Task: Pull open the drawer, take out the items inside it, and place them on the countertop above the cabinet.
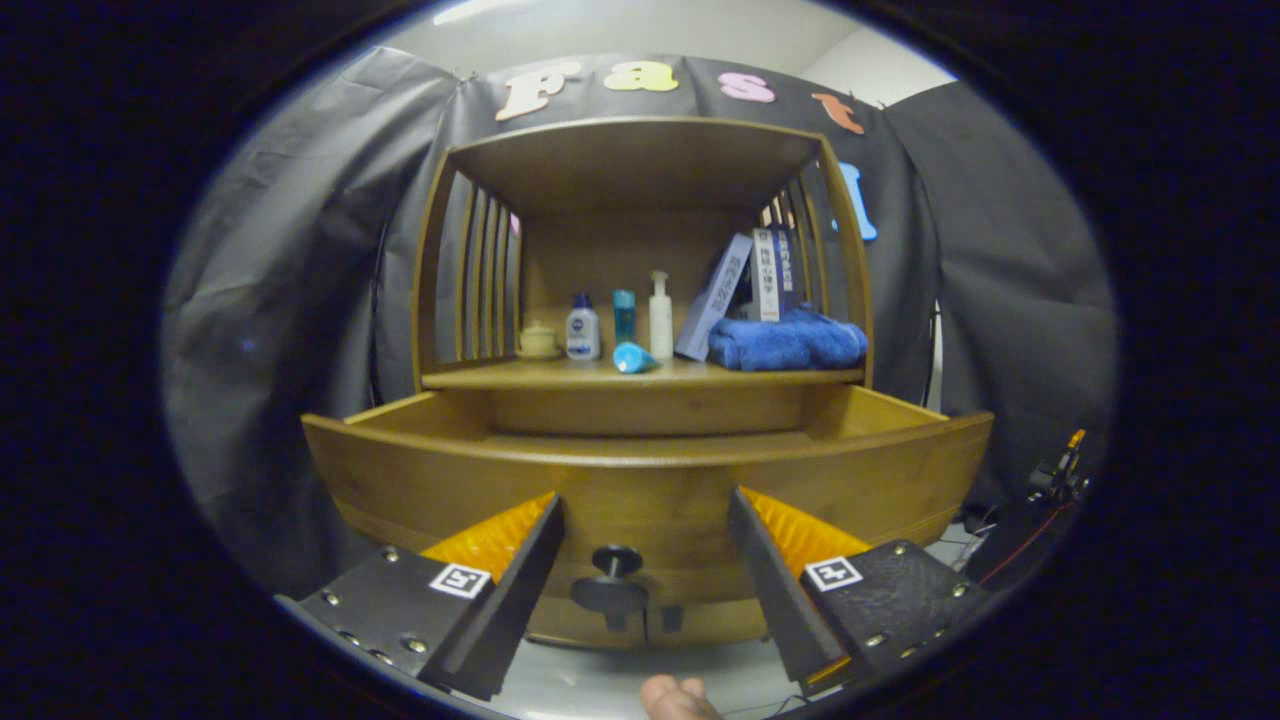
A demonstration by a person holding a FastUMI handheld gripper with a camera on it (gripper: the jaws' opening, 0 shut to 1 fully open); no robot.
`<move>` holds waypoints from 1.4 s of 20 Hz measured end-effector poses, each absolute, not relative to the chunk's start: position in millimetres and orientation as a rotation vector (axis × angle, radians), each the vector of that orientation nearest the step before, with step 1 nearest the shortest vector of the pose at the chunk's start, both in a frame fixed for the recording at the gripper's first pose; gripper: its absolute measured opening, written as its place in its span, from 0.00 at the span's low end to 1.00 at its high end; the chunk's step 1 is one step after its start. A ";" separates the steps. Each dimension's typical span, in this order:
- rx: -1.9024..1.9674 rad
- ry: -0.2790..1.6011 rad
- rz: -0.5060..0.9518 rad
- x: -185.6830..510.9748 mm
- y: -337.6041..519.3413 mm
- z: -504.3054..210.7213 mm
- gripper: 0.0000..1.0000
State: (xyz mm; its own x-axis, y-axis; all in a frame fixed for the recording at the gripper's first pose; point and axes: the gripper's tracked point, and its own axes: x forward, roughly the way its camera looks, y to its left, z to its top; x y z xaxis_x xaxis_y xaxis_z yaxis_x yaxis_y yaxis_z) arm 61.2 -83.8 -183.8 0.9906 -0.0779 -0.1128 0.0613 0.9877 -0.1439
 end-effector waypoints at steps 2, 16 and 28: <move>-0.182 0.105 -0.099 58.9 -84.0 -186.5 0.99; -0.084 0.031 -0.064 84.7 -89.2 -186.0 0.99; 0.033 -0.019 -0.080 148.7 -95.6 -195.1 0.99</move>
